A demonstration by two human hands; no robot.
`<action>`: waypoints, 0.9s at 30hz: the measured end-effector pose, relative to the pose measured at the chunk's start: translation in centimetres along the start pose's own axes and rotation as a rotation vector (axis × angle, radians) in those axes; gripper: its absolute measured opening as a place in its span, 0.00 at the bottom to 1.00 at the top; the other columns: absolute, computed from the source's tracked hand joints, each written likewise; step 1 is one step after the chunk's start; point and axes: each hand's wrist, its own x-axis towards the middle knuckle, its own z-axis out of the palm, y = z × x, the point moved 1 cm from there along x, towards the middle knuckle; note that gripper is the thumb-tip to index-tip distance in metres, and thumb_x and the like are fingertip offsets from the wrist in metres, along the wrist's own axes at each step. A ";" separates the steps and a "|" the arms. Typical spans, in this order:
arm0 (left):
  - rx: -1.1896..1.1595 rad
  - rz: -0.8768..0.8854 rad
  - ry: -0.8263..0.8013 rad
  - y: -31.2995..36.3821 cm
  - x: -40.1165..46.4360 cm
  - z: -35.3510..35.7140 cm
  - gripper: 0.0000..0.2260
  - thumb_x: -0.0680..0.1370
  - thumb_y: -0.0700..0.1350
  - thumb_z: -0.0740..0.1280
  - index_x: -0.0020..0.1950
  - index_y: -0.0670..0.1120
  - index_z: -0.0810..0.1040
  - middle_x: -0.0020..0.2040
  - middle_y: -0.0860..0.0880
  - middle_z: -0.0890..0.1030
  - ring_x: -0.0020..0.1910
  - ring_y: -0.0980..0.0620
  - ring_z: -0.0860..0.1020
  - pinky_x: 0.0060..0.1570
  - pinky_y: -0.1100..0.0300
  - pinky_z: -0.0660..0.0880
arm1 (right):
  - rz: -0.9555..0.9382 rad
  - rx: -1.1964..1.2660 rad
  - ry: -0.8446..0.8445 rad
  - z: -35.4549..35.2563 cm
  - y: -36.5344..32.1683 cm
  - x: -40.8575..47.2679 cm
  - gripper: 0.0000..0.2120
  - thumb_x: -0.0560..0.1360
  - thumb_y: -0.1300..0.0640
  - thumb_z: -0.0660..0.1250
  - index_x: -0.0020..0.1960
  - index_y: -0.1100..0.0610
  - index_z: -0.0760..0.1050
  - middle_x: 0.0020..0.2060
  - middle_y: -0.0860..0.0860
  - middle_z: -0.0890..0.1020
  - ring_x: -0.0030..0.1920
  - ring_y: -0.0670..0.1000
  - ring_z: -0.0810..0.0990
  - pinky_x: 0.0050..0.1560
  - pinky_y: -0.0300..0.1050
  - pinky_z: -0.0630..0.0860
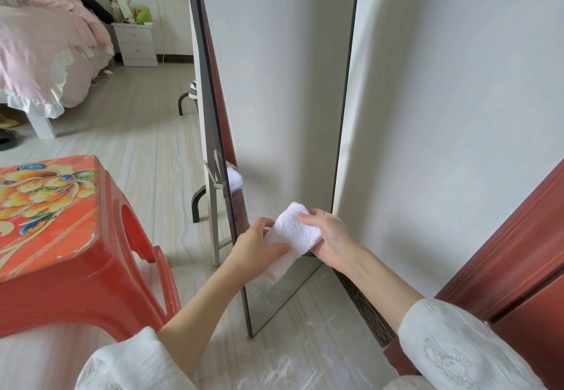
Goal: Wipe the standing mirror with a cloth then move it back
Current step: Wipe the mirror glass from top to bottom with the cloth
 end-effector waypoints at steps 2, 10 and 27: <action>0.038 -0.010 -0.004 0.2 -0.1 -0.2 0.13 0.73 0.45 0.68 0.57 0.45 0.74 0.49 0.48 0.78 0.49 0.50 0.76 0.46 0.59 0.73 | -0.176 -0.294 0.147 -0.3 0.2 -0.1 0.08 0.73 0.65 0.66 0.51 0.57 0.74 0.43 0.51 0.80 0.38 0.46 0.77 0.35 0.39 0.72; -0.399 -0.160 -0.030 0.1 0.1 -0.7 0.08 0.75 0.35 0.61 0.52 0.39 0.77 0.43 0.43 0.79 0.44 0.45 0.77 0.43 0.55 0.73 | -0.266 -0.622 -0.244 -0.3 0.9 -0.6 0.15 0.78 0.52 0.62 0.63 0.55 0.75 0.57 0.47 0.79 0.59 0.43 0.75 0.62 0.37 0.70; -0.352 -0.023 0.163 0.1 0.7 -0.5 0.12 0.69 0.48 0.74 0.38 0.46 0.72 0.33 0.53 0.73 0.30 0.58 0.71 0.26 0.73 0.66 | -0.023 -0.171 -0.238 -1.4 1.1 0.4 0.09 0.71 0.66 0.67 0.51 0.63 0.76 0.44 0.59 0.80 0.46 0.56 0.78 0.48 0.48 0.72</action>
